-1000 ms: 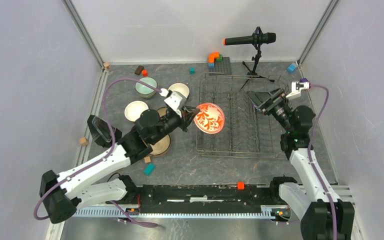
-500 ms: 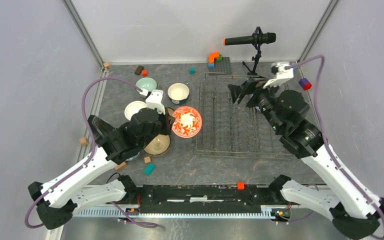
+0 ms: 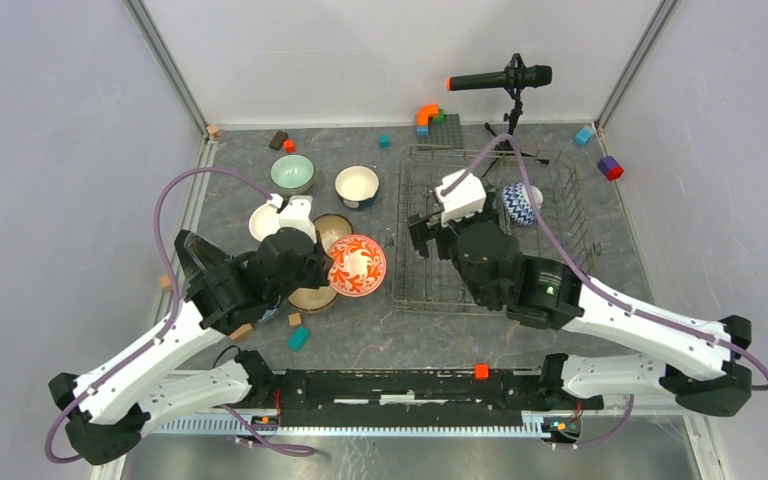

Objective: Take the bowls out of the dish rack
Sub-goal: Place the bowl at the center of the board.

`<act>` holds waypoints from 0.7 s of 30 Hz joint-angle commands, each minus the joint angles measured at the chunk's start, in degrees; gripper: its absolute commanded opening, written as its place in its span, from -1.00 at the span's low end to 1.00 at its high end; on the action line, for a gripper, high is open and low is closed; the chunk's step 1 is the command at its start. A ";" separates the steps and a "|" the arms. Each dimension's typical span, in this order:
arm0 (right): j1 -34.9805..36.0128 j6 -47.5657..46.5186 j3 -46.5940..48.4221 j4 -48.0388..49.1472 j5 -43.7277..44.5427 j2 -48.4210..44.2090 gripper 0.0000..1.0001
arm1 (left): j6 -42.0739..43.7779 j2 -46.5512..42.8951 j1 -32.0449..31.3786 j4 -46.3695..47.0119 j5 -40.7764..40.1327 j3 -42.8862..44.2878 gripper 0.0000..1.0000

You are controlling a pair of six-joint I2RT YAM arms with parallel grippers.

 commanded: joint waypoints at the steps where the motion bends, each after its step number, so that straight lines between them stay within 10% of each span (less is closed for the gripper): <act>1: -1.57 1.78 -5.94 12.20 -7.61 -7.73 0.96 | -6.80 -1.39 0.01 1.05 -0.37 1.25 -0.96; 9: -4.60 7.94 3.99 -2.40 -17.98 1.96 0.95 | -11.13 -0.25 0.01 0.24 0.19 -0.33 -0.96; 21: -4.81 11.82 -2.22 1.49 -31.71 5.60 0.25 | -12.78 0.64 0.01 0.48 0.53 -2.33 -0.96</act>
